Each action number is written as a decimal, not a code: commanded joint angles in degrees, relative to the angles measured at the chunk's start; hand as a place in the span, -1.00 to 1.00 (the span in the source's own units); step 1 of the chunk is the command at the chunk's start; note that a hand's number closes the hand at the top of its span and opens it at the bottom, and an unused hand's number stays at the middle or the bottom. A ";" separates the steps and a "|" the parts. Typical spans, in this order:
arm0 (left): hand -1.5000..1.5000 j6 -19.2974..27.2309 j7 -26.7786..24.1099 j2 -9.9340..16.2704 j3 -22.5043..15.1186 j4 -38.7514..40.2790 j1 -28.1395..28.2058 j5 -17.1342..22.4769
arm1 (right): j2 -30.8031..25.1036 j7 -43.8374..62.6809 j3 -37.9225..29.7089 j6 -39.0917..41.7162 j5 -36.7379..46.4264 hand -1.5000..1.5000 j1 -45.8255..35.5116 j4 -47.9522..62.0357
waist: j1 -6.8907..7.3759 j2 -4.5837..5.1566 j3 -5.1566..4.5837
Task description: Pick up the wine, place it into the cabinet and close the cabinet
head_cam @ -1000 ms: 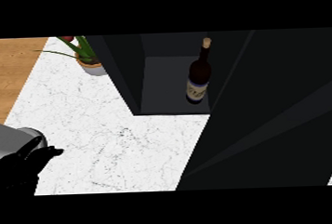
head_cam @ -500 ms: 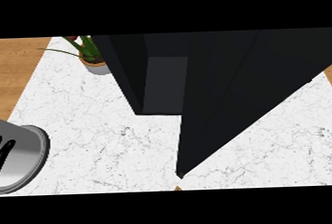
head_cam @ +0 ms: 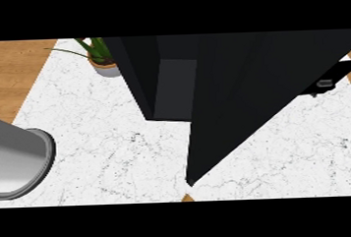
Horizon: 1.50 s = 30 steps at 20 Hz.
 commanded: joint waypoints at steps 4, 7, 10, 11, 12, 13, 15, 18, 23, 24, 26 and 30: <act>-1.00 -7.07 -0.77 1.85 3.98 3.32 2.47 1.37 | 9.04 -1.27 -6.82 -7.68 -1.05 1.00 -17.89 18.56 | 0.70 0.44 0.04; -1.00 -7.94 -0.31 0.24 3.76 4.70 2.55 0.42 | 9.19 -1.37 -14.78 -5.83 -6.44 1.00 -26.27 25.95 | 0.43 0.75 0.08; -1.00 -9.26 -0.74 2.60 6.03 1.84 5.94 0.17 | 9.26 -4.90 -16.66 -4.71 -9.29 1.00 -30.42 34.53 | 1.29 0.64 0.22; -1.00 -7.55 -0.46 2.65 6.98 1.18 5.80 -0.08 | 9.27 -5.93 -18.45 -3.89 -11.02 1.00 -31.51 35.92 | 0.64 0.64 0.26; -1.00 -11.03 -0.69 2.40 7.56 5.60 5.89 -0.30 | 9.28 -6.92 -18.88 -3.65 -11.97 1.00 -32.53 38.76 | 0.95 0.80 0.17; -1.00 -10.37 -0.01 2.37 8.50 5.00 5.32 1.04 | 9.29 -6.49 -22.41 0.53 -14.24 1.00 -34.90 40.11 | 0.79 0.91 0.20; -1.00 -9.00 -0.92 0.46 7.62 3.68 6.64 -1.99 | 9.31 -11.69 -24.47 4.54 -16.17 1.00 -35.10 45.43 | 0.81 0.98 0.23; -1.00 -13.60 0.13 2.14 10.90 7.20 7.12 -0.49 | 9.32 -12.16 -25.83 9.43 -20.07 1.00 -36.53 50.28 | 0.95 1.04 0.18; -1.00 -11.18 2.73 1.00 11.14 3.78 5.67 0.14 | 9.32 -5.49 -22.57 26.14 -32.08 1.00 -37.82 55.14 | 1.88 1.64 0.15; -1.00 -11.08 3.62 1.90 11.89 3.21 5.61 0.80 | 9.32 -4.76 -20.29 29.28 -33.93 1.00 -36.76 55.03 | 1.57 1.48 0.22; -1.00 -10.57 3.14 0.20 11.36 3.10 5.85 -0.62 | 8.99 -3.71 -20.55 36.12 -36.48 1.00 -37.49 58.80 | 0.95 1.44 0.19; -1.00 -11.81 1.72 -2.58 12.18 5.68 7.89 -2.78 | 9.31 -3.56 -22.24 42.15 -40.43 1.00 -39.73 66.74 | 0.23 1.02 0.17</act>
